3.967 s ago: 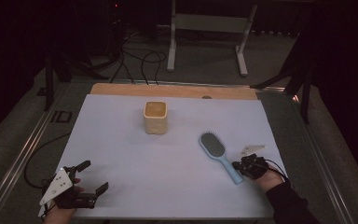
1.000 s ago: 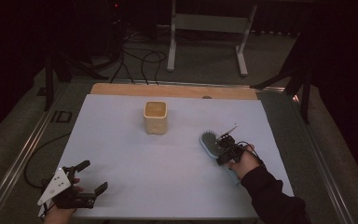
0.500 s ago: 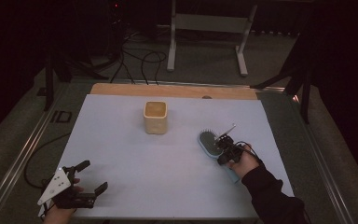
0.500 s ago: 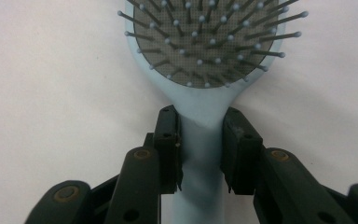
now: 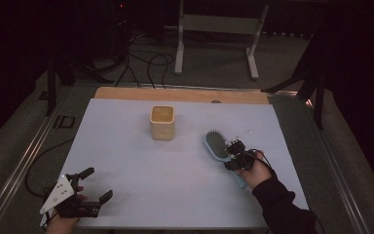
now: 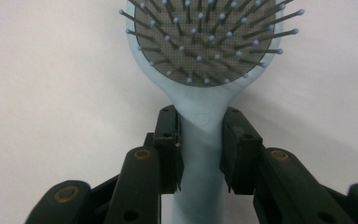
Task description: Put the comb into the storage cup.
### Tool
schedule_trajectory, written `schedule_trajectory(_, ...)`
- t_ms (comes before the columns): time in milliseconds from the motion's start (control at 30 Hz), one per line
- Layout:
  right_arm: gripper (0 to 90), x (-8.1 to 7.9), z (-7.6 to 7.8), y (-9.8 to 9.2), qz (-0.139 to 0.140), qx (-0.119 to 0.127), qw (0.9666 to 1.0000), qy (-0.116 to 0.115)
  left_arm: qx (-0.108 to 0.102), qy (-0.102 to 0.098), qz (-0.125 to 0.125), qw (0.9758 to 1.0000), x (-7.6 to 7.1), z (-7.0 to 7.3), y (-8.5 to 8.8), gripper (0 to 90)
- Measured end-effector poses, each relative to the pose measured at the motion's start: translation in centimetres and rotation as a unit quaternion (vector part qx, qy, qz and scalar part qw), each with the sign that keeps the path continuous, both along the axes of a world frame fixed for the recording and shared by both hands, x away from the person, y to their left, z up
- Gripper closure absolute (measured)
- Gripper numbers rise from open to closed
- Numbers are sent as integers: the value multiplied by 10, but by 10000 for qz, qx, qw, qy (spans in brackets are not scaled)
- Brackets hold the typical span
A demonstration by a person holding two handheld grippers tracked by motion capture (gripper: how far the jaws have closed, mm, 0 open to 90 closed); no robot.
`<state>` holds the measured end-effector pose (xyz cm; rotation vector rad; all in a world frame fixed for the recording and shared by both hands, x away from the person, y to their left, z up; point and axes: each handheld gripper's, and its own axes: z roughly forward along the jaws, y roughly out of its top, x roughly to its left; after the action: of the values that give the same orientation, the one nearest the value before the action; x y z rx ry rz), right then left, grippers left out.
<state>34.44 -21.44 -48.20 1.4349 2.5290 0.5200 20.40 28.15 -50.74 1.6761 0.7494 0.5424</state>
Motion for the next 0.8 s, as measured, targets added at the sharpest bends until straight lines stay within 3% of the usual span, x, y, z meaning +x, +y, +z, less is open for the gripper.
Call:
schedule_trajectory(467,704,-6,10,2,103,341,9987,-352,-4,9,4,10000,0,0,0,0)
schedule_trajectory(800,704,-10,25,3,211,694,9942,-793,-7,12,7,10000,0,0,0,0)
